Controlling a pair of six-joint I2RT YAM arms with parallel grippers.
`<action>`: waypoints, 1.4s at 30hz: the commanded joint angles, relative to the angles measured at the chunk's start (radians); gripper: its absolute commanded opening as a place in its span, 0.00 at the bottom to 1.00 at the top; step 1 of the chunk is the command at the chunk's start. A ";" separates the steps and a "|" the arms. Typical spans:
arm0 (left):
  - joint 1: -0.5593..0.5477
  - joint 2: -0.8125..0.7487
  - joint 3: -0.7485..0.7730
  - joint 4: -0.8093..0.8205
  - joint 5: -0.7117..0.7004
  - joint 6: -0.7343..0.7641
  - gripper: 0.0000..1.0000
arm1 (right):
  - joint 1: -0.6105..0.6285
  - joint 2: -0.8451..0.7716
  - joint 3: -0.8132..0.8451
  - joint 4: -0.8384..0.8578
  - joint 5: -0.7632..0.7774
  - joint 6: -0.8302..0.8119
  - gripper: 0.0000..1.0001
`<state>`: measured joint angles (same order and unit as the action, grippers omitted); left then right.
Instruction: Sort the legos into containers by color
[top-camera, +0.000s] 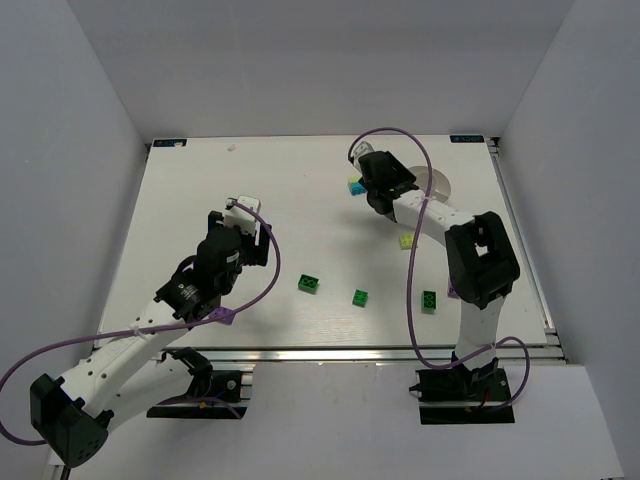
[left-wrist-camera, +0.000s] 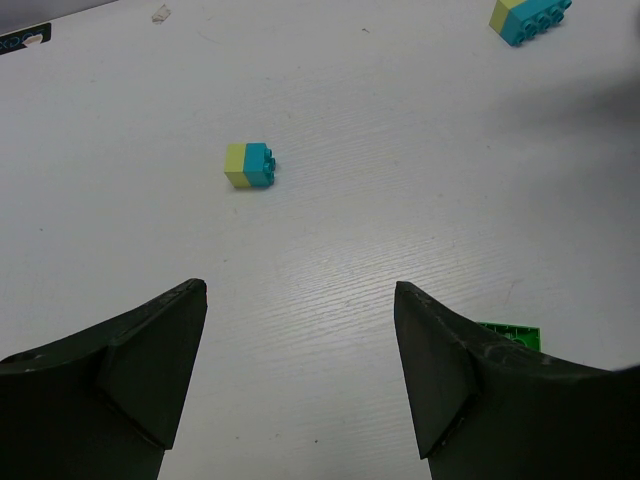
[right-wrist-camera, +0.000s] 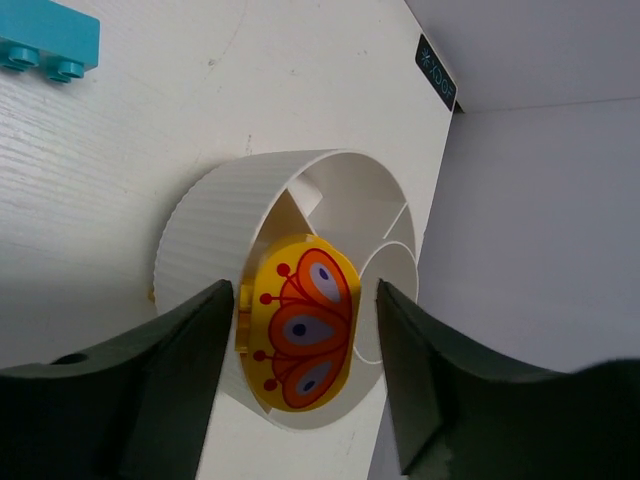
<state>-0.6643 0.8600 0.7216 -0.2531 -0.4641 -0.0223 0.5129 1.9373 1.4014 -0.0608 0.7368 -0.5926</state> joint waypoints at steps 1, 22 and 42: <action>0.000 -0.024 0.012 0.018 0.001 0.005 0.85 | 0.001 0.002 0.047 0.000 0.023 -0.006 0.67; 0.000 -0.018 0.010 0.018 -0.002 0.002 0.85 | -0.002 -0.289 0.190 -0.301 -0.449 0.198 0.82; 0.115 0.370 0.251 -0.224 0.140 -0.330 0.79 | -0.039 -0.715 -0.381 -0.257 -1.432 0.246 0.80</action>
<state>-0.5995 1.1599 0.9058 -0.3767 -0.4267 -0.2302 0.4923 1.2991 1.0142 -0.4286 -0.6891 -0.4183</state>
